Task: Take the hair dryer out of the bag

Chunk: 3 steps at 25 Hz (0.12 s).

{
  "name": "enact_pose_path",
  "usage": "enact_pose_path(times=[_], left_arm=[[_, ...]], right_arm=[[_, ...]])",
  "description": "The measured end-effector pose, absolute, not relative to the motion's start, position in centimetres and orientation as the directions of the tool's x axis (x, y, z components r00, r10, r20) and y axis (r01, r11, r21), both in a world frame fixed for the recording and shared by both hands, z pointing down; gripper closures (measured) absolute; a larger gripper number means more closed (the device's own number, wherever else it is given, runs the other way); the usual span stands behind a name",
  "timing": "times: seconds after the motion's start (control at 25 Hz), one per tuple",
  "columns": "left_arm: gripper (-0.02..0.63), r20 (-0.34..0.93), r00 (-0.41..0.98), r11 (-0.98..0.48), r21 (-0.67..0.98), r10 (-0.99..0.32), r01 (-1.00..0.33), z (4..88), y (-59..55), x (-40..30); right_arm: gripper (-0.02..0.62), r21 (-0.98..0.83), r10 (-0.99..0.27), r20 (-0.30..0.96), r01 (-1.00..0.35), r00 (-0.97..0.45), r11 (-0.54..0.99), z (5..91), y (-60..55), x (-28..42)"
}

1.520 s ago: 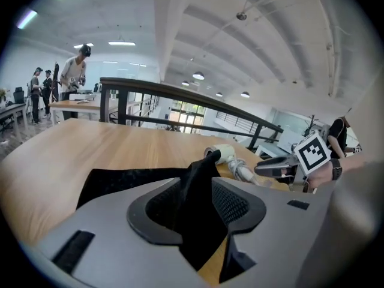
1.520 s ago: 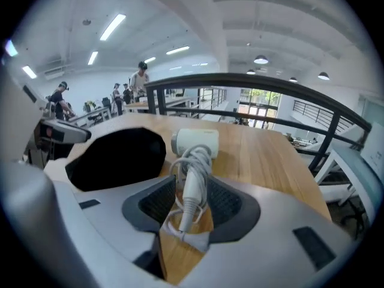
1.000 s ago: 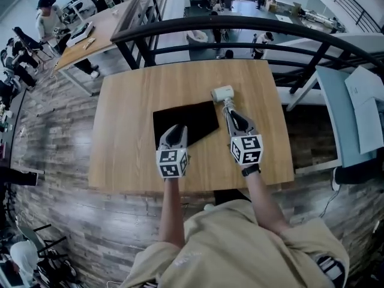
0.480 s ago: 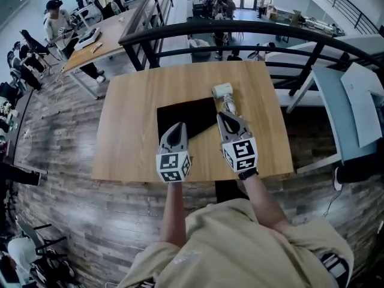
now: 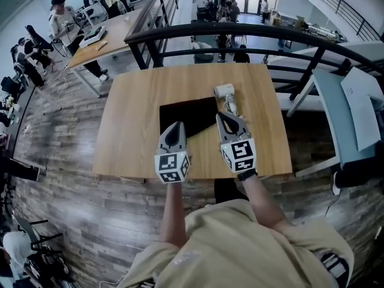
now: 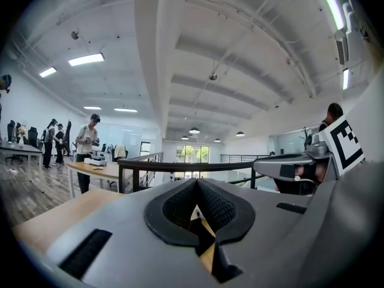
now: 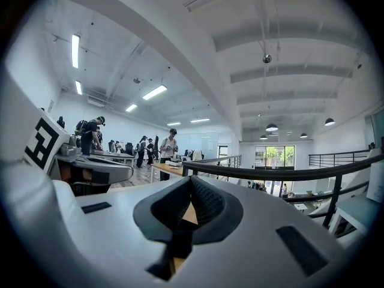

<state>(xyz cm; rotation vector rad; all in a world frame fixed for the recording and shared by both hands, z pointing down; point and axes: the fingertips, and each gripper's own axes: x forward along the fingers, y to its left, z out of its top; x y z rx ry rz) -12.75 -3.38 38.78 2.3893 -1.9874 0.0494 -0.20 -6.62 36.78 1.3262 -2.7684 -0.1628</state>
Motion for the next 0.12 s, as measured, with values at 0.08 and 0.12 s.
enact_pose_path(times=[0.08, 0.12], left_arm=[[0.594, 0.046, 0.176, -0.175, 0.011, -0.983, -0.984, 38.85, -2.51, -12.87], [0.594, 0.047, 0.172, -0.172, 0.014, -0.984, -0.985, 38.91, -2.10, -12.94]], right_arm=[[0.581, 0.132, -0.777, 0.024, -0.768, -0.629, 0.626, 36.97, -5.64, -0.28], [0.581, 0.136, -0.775, 0.029, -0.766, -0.631, 0.628, 37.11, -5.17, -0.33]])
